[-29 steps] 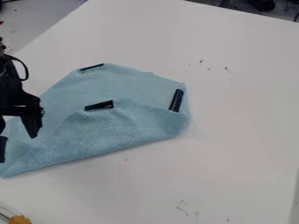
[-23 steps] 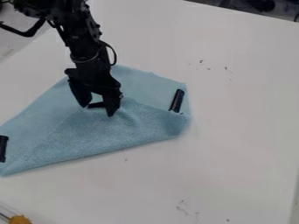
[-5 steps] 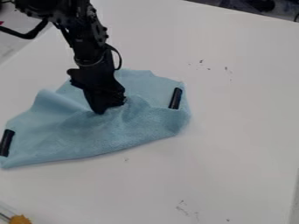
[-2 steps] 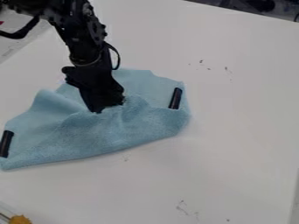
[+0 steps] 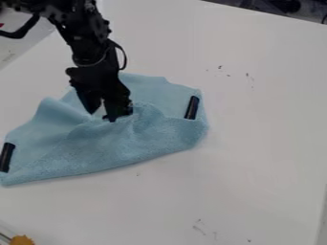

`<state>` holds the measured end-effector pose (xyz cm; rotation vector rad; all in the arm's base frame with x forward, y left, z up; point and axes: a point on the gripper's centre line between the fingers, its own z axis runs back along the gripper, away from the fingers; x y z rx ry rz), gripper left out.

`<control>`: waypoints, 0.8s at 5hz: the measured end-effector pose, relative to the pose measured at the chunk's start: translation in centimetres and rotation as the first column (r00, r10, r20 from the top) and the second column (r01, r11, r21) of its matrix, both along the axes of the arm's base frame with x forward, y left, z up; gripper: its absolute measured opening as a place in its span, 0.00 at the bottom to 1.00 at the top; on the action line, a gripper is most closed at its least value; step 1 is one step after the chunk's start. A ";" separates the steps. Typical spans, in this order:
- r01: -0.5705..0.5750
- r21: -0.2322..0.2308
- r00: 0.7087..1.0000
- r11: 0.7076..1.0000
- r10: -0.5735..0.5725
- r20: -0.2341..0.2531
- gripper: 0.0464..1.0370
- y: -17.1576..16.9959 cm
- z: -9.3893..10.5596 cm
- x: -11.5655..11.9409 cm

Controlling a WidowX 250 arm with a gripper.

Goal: Unfold the cloth from top left to bottom right

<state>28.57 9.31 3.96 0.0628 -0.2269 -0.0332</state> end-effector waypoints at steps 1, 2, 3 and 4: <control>-0.004 -0.011 1.000 1.000 0.003 -0.007 0.96 0.4 -0.7 -0.1; -0.012 -0.038 0.999 0.999 0.011 -0.031 0.96 0.6 -1.7 -0.5; -0.011 -0.042 0.999 0.999 0.010 -0.037 0.91 0.8 -2.0 -0.4; -0.011 -0.053 0.999 0.999 0.008 -0.052 0.62 0.8 -2.8 -0.5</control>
